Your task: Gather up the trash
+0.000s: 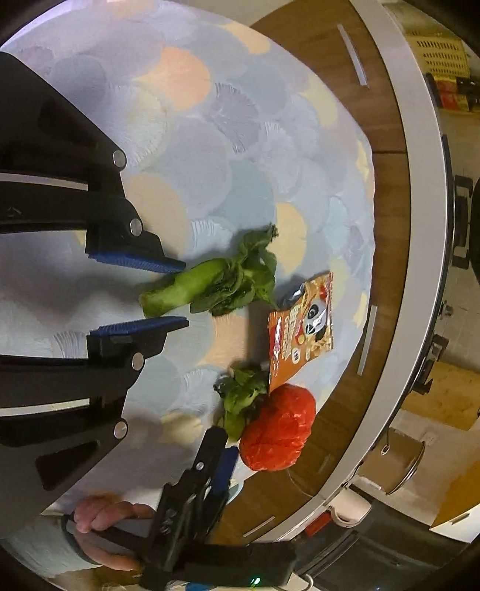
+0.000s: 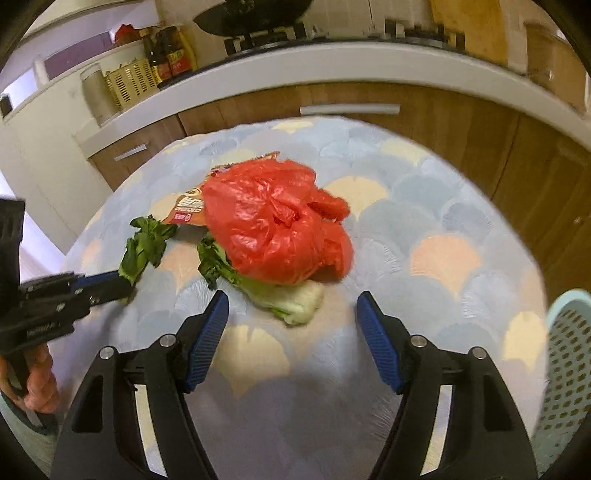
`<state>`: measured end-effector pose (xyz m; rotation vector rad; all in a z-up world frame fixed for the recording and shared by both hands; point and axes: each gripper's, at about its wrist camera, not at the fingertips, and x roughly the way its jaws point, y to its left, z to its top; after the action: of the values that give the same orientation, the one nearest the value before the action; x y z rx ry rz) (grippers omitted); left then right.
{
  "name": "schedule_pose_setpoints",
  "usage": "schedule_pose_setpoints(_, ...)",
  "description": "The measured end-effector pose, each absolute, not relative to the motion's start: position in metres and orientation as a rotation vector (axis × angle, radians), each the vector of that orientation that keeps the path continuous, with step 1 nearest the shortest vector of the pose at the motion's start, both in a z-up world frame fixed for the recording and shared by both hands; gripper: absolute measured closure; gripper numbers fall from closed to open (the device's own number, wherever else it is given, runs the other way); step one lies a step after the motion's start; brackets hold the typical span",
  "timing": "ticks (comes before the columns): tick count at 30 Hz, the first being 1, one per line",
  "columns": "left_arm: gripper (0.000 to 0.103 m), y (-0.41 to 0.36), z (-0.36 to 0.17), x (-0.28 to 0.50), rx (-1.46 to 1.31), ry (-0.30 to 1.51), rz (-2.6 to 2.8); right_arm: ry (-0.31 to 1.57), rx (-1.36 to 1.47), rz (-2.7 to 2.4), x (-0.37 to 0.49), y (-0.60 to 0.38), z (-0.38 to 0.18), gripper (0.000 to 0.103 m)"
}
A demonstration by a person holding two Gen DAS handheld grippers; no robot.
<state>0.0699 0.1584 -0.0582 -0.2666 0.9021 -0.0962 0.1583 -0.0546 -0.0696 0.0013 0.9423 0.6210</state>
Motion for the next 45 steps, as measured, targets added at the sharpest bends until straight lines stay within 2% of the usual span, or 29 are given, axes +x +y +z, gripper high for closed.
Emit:
schedule_pose_setpoints(1, 0.07, 0.161, -0.058, 0.069, -0.278, 0.898, -0.092, 0.94, 0.001, 0.618, 0.157, -0.054, -0.069, 0.049)
schedule_pose_setpoints(2, 0.066, 0.163, -0.058, 0.068, -0.289, 0.894, -0.09, 0.945, 0.004, 0.64, 0.153, -0.053, -0.068, 0.059)
schedule_pose_setpoints(3, 0.065, 0.165, -0.058, 0.067, -0.3, 0.891, -0.087, 0.951, 0.006, 0.655, 0.15, -0.052, -0.067, 0.062)
schedule_pose_setpoints(7, 0.057, 0.172, -0.056, 0.064, -0.325, 0.874, -0.058, 0.966, 0.012, 0.776, 0.121, -0.045, -0.064, 0.065)
schedule_pose_setpoints(12, 0.055, 0.176, -0.057, 0.068, -0.354, 0.866, -0.035, 0.963, 0.035, 0.872, 0.099, -0.04, -0.06, 0.065)
schedule_pose_setpoints(27, 0.055, 0.139, -0.06, 0.081, -0.165, 0.856, 0.079, 0.926, -0.114, 0.692, 0.122, -0.018, -0.066, 0.065)
schedule_pose_setpoints(28, 0.056, 0.138, -0.06, 0.082, -0.157, 0.857, 0.085, 0.919, -0.118, 0.678, 0.124, -0.016, -0.066, 0.065)
schedule_pose_setpoints(29, 0.064, 0.137, -0.06, 0.082, -0.142, 0.858, 0.096, 0.915, -0.126, 0.674, 0.123, -0.014, -0.066, 0.065)
schedule_pose_setpoints(31, 0.078, 0.137, -0.06, 0.082, -0.119, 0.86, 0.114, 0.907, -0.146, 0.671, 0.122, -0.011, -0.067, 0.076)
schedule_pose_setpoints(32, 0.083, 0.138, -0.059, 0.081, -0.129, 0.859, 0.104, 0.904, -0.151, 0.676, 0.119, -0.012, -0.066, 0.078)
schedule_pose_setpoints(38, 0.084, 0.147, -0.052, 0.066, -0.244, 0.833, 0.052, 0.95, -0.023, 0.805, 0.1, -0.027, -0.062, 0.08)
schedule_pose_setpoints(45, 0.084, 0.144, -0.018, 0.029, -0.254, 0.743, 0.055, 0.921, 0.05, 0.88, 0.056, -0.044, -0.043, 0.08)
